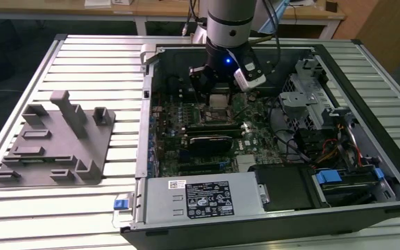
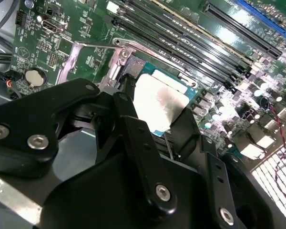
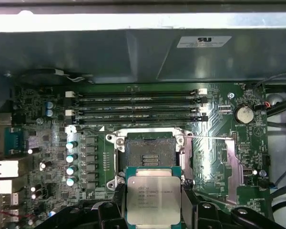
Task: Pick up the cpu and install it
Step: 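Pick up the cpu and move it towards the insertion slot, then place the cpu into insertion slot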
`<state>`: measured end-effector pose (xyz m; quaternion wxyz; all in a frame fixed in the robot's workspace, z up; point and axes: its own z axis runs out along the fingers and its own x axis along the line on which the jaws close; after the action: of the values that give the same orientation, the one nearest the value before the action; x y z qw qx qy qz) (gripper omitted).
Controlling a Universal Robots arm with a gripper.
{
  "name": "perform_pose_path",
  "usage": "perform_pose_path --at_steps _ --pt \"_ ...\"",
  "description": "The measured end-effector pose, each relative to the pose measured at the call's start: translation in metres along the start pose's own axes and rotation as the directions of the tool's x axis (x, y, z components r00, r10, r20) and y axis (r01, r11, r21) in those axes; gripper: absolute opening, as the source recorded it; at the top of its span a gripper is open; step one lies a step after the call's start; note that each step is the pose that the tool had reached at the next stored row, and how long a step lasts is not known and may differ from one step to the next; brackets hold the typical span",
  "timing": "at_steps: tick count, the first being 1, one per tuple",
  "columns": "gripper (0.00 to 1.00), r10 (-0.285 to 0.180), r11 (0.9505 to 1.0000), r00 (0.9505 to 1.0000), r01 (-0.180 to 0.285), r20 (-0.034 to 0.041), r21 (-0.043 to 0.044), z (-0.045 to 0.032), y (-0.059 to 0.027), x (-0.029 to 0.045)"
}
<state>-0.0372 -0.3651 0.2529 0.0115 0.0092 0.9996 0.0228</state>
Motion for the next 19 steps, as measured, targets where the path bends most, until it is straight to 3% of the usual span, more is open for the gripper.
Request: perform_pose_path --at_steps 15,19 --pt "0.54 0.002 1.0 1.0 -0.002 0.0001 0.0001 0.0004 0.0 -0.0011" --pt "0.54 0.064 0.9979 0.9979 -0.064 0.0029 0.0014 0.0006 0.0 -0.0011"
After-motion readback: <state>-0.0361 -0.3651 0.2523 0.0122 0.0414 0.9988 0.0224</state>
